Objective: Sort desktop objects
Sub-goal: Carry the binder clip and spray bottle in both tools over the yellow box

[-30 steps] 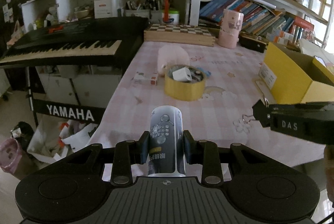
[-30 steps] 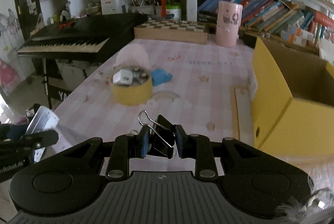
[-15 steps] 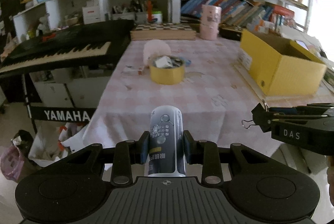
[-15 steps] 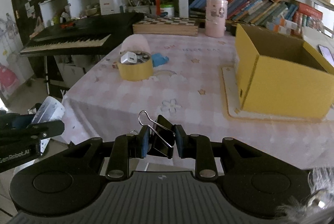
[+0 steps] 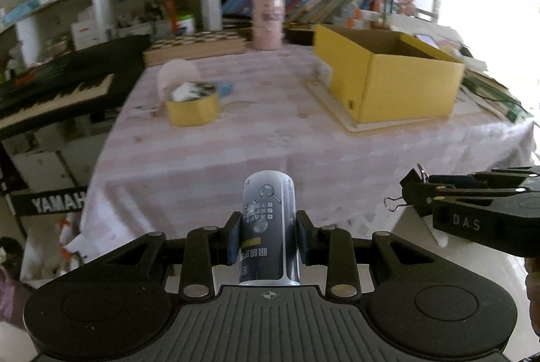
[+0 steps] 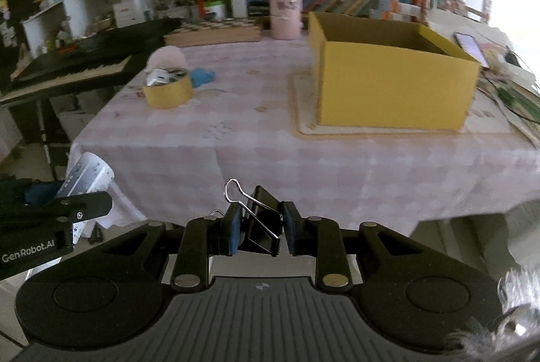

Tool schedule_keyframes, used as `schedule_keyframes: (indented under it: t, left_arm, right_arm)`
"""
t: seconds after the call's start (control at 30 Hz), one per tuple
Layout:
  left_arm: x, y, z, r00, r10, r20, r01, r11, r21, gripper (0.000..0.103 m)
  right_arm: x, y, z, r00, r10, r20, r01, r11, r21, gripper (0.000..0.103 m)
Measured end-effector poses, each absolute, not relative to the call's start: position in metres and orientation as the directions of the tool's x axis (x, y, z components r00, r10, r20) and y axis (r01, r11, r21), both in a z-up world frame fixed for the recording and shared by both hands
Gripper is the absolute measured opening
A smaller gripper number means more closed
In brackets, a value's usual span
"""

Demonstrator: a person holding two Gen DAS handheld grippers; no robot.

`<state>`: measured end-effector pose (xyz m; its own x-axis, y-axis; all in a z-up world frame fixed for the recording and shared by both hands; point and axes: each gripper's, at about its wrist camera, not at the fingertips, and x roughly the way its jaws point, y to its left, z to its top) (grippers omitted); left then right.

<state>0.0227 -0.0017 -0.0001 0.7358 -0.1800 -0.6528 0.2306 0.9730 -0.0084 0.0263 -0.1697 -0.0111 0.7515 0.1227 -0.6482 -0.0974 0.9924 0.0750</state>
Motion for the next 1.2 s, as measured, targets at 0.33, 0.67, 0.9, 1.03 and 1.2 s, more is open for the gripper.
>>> schedule_keyframes:
  t: [0.33,0.67,0.9,1.03,1.2]
  left_arm:
    - [0.024,-0.042,-0.002,0.702,-0.28,-0.655,0.367,0.93,-0.005,0.031]
    - [0.041,-0.076,-0.004,0.673,-0.322,-0.666,0.435,0.9,0.004,0.031]
    - [0.056,-0.099,0.0,0.673,-0.346,-0.654,0.466,0.885,0.012,0.031]
    - [0.067,-0.112,0.001,0.672,-0.355,-0.65,0.479,0.878,0.016,0.031]
    - [0.083,-0.125,0.002,0.672,-0.358,-0.648,0.483,0.876,0.017,0.031]
  right_arm:
    - [0.006,-0.21,-0.015,0.752,0.019,-0.659,0.045,0.996,0.08,0.024]
    - [0.009,-0.24,-0.019,0.746,-0.027,-0.666,0.112,0.99,0.085,0.024]
    - [0.023,-0.261,-0.016,0.746,-0.043,-0.664,0.133,0.988,0.084,0.024]
    - [0.033,-0.273,-0.015,0.744,-0.049,-0.667,0.14,0.987,0.083,0.024]
    - [0.048,-0.288,-0.014,0.741,-0.049,-0.67,0.138,0.987,0.081,0.024]
